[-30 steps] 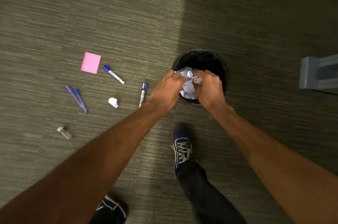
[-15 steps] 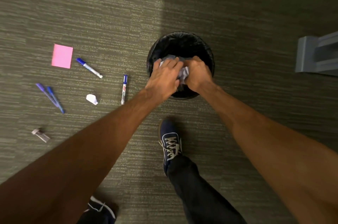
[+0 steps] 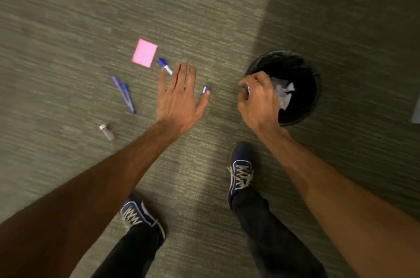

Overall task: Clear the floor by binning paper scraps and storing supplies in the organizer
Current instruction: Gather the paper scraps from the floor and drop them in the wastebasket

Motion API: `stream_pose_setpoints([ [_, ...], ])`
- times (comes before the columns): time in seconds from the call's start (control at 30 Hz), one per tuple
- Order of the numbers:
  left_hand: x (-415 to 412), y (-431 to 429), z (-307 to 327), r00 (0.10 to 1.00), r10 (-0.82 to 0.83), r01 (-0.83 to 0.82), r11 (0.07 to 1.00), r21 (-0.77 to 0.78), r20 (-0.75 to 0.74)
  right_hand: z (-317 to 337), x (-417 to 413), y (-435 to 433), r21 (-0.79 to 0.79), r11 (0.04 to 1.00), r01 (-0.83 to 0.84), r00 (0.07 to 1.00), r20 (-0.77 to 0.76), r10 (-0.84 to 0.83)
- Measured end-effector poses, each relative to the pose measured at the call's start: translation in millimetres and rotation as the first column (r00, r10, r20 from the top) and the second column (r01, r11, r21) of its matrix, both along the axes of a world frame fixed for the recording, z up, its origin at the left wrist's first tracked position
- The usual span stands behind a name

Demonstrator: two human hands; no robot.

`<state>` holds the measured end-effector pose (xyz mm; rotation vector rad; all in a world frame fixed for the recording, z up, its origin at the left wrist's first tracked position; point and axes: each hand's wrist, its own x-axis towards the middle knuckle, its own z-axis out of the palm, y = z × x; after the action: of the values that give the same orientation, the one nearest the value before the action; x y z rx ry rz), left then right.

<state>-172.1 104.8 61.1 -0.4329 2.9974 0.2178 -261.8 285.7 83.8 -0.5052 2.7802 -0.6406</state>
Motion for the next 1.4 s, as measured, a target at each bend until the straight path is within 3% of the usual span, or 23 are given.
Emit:
stream_pose_setpoints([
  [0.17, 56, -52, -18, 0.999, 0.031, -0.028, 0.998, -0.052, 0.042, -27, 45, -67, 0.019, 0.986, -0.166, 0.979, 0.125, 0.163],
  [0.3, 94, -85, -45, 0.997, 0.069, -0.068, 0.997, -0.043, 0.038, -67, 74, -113, 0.037, 0.939, -0.341, 0.907, 0.277, 0.318],
  [0.43, 127, -109, -81, 0.995, 0.078, -0.077, 0.997, -0.023, 0.056, -120, 96, -148, 0.096, 0.9, -0.426, 0.853, 0.373, 0.364],
  [0.6, 149, -132, -134, 0.992, 0.1, -0.1, 0.995, 0.004, 0.077, -197, 115, -179, 0.146, 0.852, -0.503, 0.823, 0.383, 0.42],
  [0.83, 159, -144, -188, 0.989, 0.097, -0.106, 0.991, 0.08, 0.112, -268, 112, -204, 0.186, 0.872, -0.452, 0.873, 0.291, 0.391],
  [1.07, 161, -151, -205, 0.979, 0.084, -0.107, 0.987, 0.119, 0.186, -281, 112, -209, 0.218, 0.831, -0.512, 0.856, 0.213, 0.471],
  [1.2, 158, -149, -194, 0.975, 0.078, -0.104, 0.988, 0.116, 0.209, -272, 107, -210, 0.192, 0.84, -0.507, 0.85, 0.278, 0.449],
  [1.3, 153, -146, -177, 0.975, 0.075, -0.1, 0.989, 0.11, 0.21, -247, 104, -205, 0.114, 0.882, -0.458, 0.868, 0.271, 0.416],
  [1.4, 146, -140, -151, 0.98, 0.08, -0.102, 0.988, 0.116, 0.182, -206, 102, -193, -0.035, 0.903, -0.428, 0.889, 0.165, 0.427],
])
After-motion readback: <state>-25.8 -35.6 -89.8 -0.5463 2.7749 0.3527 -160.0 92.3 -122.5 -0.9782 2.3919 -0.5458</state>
